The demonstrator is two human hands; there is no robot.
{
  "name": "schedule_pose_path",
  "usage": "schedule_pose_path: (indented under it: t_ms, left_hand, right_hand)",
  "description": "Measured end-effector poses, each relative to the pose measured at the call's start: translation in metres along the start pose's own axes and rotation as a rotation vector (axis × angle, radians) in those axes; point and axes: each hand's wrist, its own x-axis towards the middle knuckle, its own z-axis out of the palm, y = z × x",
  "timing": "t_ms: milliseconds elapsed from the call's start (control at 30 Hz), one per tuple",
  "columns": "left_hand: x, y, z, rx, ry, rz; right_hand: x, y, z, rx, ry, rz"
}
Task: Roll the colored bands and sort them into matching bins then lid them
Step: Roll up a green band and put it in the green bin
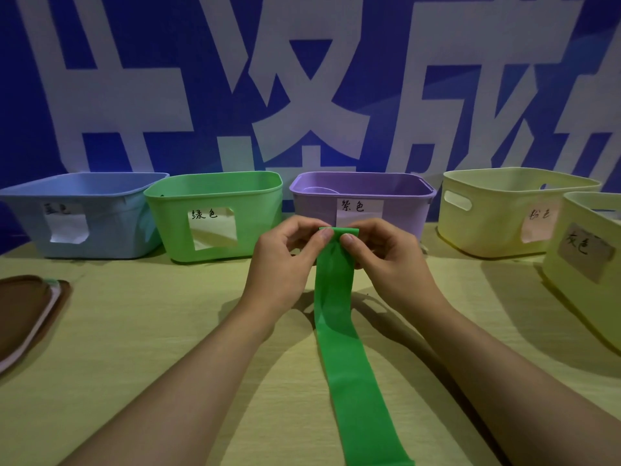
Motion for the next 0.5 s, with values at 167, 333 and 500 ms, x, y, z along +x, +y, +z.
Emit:
schedule_pose_path:
  t_ms: [167,333,500]
  left_hand:
    - [-0.0001,-0.0004,-0.0006,0.018,0.005,0.016]
    - [0.0003,0.0003,-0.0005,-0.010,0.002,0.005]
    - [0.0009,0.0018,-0.0020,-0.087,-0.052,-0.028]
  right_hand:
    - [0.0005,0.0005,-0.0003,-0.026,0.013,-0.018]
    - [0.0000,-0.0023,-0.0011,0.115,0.013,0.013]
    - [0.0007,-0.0067,-0.0046,0.271,-0.028,0.075]
